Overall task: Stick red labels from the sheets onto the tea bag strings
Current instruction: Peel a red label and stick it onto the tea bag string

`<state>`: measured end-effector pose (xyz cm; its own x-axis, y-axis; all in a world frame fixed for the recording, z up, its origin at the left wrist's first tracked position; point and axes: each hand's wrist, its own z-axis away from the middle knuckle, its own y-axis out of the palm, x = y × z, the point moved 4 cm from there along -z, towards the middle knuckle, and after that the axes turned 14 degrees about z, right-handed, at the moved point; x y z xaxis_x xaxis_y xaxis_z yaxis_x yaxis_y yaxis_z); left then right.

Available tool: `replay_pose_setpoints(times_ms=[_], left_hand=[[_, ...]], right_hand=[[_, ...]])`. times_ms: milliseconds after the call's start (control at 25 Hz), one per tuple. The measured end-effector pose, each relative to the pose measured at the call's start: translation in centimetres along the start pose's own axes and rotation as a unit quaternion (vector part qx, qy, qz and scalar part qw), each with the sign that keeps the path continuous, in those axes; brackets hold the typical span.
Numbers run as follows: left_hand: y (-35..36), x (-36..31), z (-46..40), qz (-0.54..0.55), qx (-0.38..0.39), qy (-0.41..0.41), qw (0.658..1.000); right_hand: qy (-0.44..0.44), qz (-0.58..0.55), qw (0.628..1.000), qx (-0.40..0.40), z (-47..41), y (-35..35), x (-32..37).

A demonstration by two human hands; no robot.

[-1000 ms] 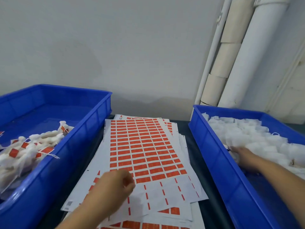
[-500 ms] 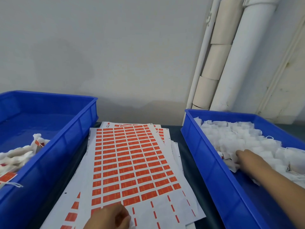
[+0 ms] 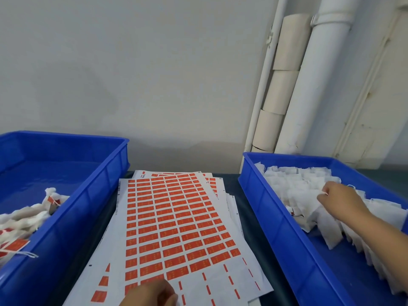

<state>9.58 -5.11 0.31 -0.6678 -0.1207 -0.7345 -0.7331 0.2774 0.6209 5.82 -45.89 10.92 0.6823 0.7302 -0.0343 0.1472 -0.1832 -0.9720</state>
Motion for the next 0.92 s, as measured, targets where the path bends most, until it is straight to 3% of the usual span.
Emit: replay_pose_setpoints(times_ms=[40, 80, 120, 160, 200, 240, 360, 560, 640, 920], left_hand=[[0.1, 0.7, -0.1, -0.04, -0.139, -0.019, 0.989], [0.5, 2.1, -0.5, -0.1, -0.289, -0.056, 0.951], [1.4, 2.9, -0.3, -0.175, -0.46, -0.037, 0.87], [2.4, 2.5, -0.2, -0.41, -0.482, -0.114, 0.765], [4.4, 2.4, -0.1, -0.515, -0.515, -0.136, 0.672], [5.3, 2.4, -0.2, -0.544, -0.565, -0.145, 0.603], [7.7, 1.6, -2.3, -0.479, -0.611, -0.01, 0.631], [10.4, 1.2, -4.1, -0.491, -0.569, 0.084, 0.654], [9.7, 2.0, -3.0, -0.498, -0.574, 0.056, 0.648], [8.8, 4.9, 0.5, -0.462, -0.617, -0.011, 0.638]], right_hand=[[-0.002, -0.036, 0.999, -0.013, 0.6, -1.2, 0.1], [-0.01, -0.066, 0.997, -0.029, 1.4, -2.6, 0.4], [-0.026, -0.091, 0.994, -0.048, 2.4, -4.1, 0.9], [-0.049, -0.112, 0.99, -0.068, 3.4, -5.6, 1.6], [-0.075, -0.136, 0.984, -0.085, 4.6, -6.9, 2.4], [-0.101, -0.162, 0.977, -0.098, 6.0, -8.2, 3.4], [-0.19, -0.233, 0.95, -0.081, 11.8, -10.9, 7.4], [-0.352, -0.233, 0.899, 0.116, 22.4, -8.3, 14.7], [-0.371, -0.238, 0.882, 0.169, 25.0, -6.3, 16.0], [-0.339, -0.254, 0.878, 0.223, 27.4, -2.0, 16.3]])
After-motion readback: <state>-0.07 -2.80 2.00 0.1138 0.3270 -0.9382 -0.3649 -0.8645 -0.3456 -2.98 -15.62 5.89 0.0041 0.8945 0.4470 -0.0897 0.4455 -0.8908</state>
